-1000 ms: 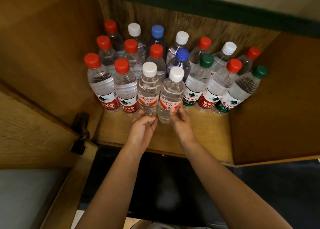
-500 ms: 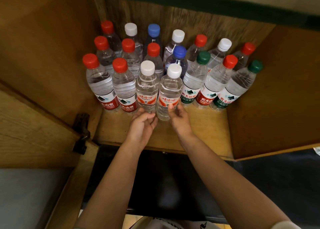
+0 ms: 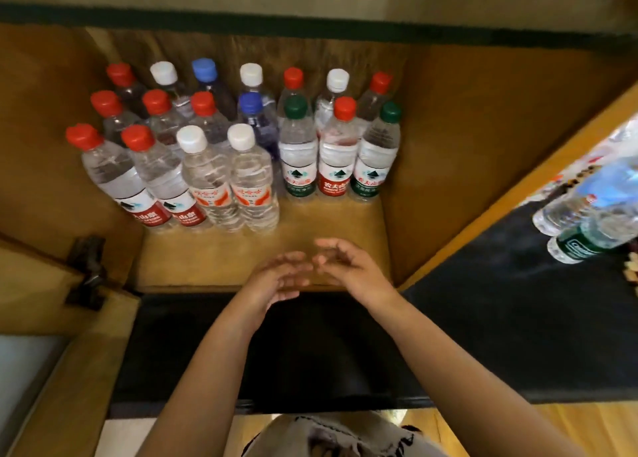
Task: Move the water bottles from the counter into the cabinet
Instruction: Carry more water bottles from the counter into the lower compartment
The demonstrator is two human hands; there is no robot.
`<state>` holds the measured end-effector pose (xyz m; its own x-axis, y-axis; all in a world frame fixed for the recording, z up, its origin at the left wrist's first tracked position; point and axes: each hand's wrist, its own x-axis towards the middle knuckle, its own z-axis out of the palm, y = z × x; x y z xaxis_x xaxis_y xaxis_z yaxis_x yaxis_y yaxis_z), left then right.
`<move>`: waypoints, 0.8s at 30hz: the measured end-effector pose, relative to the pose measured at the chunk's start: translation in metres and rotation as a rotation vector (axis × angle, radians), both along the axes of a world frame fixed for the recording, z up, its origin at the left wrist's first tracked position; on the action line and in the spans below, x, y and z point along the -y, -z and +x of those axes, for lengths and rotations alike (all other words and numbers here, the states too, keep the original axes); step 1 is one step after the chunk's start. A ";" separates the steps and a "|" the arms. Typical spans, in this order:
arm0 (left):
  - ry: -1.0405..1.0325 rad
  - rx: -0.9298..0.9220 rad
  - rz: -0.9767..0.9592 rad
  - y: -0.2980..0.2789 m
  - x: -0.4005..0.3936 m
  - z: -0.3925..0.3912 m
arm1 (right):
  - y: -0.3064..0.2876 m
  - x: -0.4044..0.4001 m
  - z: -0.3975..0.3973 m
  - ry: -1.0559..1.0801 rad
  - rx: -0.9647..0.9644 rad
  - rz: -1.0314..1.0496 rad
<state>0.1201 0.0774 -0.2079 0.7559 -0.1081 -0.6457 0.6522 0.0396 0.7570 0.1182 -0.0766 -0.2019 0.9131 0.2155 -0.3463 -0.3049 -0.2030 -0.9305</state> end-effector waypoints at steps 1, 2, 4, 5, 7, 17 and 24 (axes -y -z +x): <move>0.064 -0.005 0.027 -0.002 0.013 -0.006 | -0.002 0.016 -0.009 -0.042 0.008 -0.013; 0.127 -0.007 0.054 -0.005 0.029 -0.012 | -0.004 0.036 -0.019 -0.061 0.017 -0.017; 0.254 -0.010 0.106 -0.010 0.062 -0.022 | -0.005 0.077 -0.035 -0.051 0.026 -0.024; 0.319 -0.008 0.126 -0.012 0.079 -0.026 | -0.004 0.098 -0.041 -0.034 0.021 -0.038; 0.437 0.012 0.147 -0.015 0.112 -0.032 | -0.002 0.139 -0.051 0.022 -0.003 -0.051; 0.476 0.106 0.203 -0.016 0.259 -0.020 | 0.019 0.280 -0.038 0.369 0.023 -0.089; -0.085 0.243 0.304 -0.004 0.302 0.057 | 0.024 0.316 0.021 0.430 0.091 -0.116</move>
